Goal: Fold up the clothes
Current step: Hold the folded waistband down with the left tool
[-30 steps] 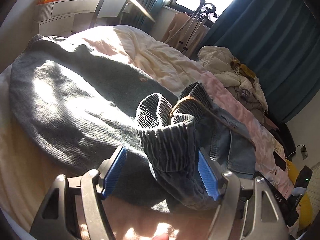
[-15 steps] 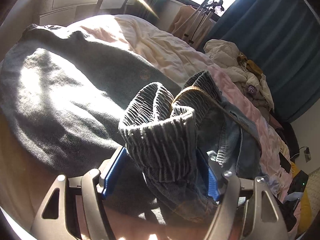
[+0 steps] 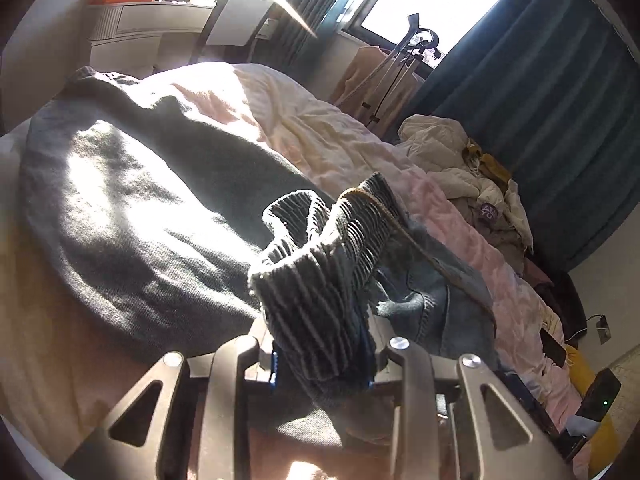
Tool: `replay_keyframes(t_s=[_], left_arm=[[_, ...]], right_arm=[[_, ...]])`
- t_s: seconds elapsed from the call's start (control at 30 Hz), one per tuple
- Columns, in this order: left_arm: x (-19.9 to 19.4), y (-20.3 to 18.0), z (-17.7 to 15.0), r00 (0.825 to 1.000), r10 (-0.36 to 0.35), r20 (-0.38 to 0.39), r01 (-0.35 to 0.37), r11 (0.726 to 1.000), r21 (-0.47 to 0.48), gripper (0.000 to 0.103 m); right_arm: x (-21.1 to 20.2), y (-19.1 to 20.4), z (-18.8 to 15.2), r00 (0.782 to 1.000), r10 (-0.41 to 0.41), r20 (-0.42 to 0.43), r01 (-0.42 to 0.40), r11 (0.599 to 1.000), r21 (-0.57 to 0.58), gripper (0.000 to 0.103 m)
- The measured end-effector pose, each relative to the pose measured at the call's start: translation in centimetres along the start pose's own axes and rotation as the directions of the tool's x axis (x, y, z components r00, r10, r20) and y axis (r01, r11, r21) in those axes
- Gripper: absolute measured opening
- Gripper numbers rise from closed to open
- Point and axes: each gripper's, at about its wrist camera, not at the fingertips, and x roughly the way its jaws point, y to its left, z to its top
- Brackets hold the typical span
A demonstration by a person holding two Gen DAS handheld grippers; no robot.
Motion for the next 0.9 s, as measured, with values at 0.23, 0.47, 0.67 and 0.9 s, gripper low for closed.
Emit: replay_keyframes(t_s=[0.23, 0.47, 0.67, 0.9], left_arm=[[2.4, 3.9, -0.5, 0.991, 0.021, -0.133, -0.04, 0.988, -0.146, 0.03], [2.6, 4.1, -0.5, 0.99, -0.003, -0.14, -0.021, 0.986, -0.166, 0.032], [0.7, 4.1, -0.3, 0.99, -0.05, -0.13, 0.024, 0.981, -0.195, 0.033], [-3.4, 5.2, -0.3, 0.996, -0.07, -0.061, 0.051, 0.961, -0.271, 0.054]], right_arm=[[1.7, 3.5, -0.7, 0.997, 0.036, -0.07, -0.046, 0.99, -0.135, 0.076], [4.1, 3.2, -1.6, 0.99, 0.053, -0.132, -0.068, 0.991, -0.117, 0.077], [4.2, 2.9, -1.4, 0.99, 0.052, -0.131, -0.068, 0.99, -0.121, 0.077], [3.9, 2.7, -1.4, 0.99, 0.055, -0.131, -0.07, 0.99, -0.118, 0.077]])
